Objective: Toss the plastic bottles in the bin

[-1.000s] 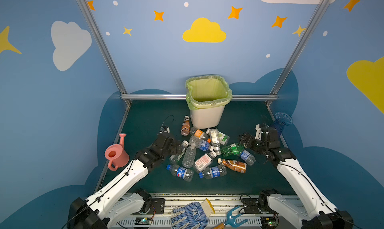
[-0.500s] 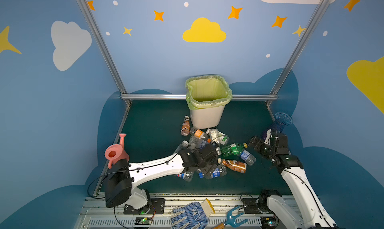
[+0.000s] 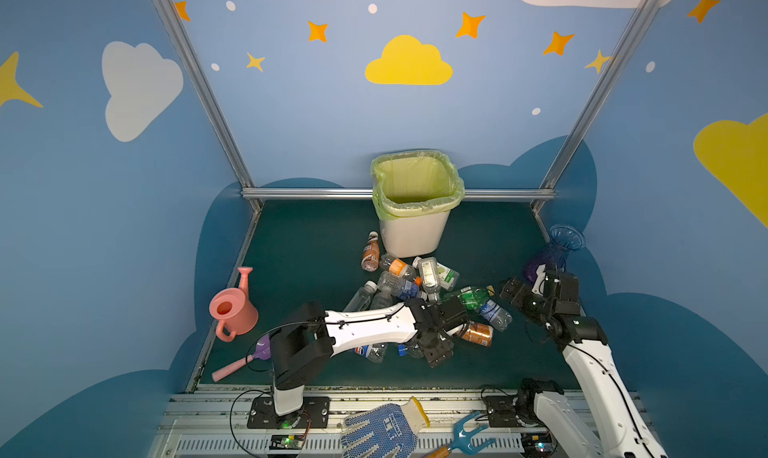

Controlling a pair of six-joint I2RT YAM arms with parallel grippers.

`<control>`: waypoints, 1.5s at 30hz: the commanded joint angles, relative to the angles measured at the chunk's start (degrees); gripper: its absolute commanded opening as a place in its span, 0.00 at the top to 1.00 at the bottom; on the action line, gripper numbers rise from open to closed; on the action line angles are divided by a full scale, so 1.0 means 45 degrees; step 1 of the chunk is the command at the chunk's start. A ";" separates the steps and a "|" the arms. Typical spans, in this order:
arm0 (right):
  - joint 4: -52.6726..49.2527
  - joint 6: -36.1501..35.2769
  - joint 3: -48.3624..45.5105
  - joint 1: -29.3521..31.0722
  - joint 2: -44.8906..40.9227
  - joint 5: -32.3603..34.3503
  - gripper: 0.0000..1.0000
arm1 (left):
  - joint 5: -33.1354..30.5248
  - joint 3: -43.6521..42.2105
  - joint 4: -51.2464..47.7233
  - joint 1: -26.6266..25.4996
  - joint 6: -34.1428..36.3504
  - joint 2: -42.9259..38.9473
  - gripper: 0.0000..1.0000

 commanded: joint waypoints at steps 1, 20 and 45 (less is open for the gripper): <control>-0.0116 -0.0180 -0.0176 -0.0158 -0.0197 -0.0306 0.02 | 0.0346 0.0338 -0.0970 -0.0066 0.0328 0.0505 0.25; -0.0003 -0.0272 -0.0512 -0.0698 -0.0355 -0.0699 0.02 | 0.0627 0.1149 -0.1001 -0.0107 0.0526 0.1789 0.47; 0.1140 -0.0138 0.0339 -0.0990 0.0345 -0.2225 0.02 | -0.1692 0.7078 0.6484 0.5865 0.2961 -0.5231 0.54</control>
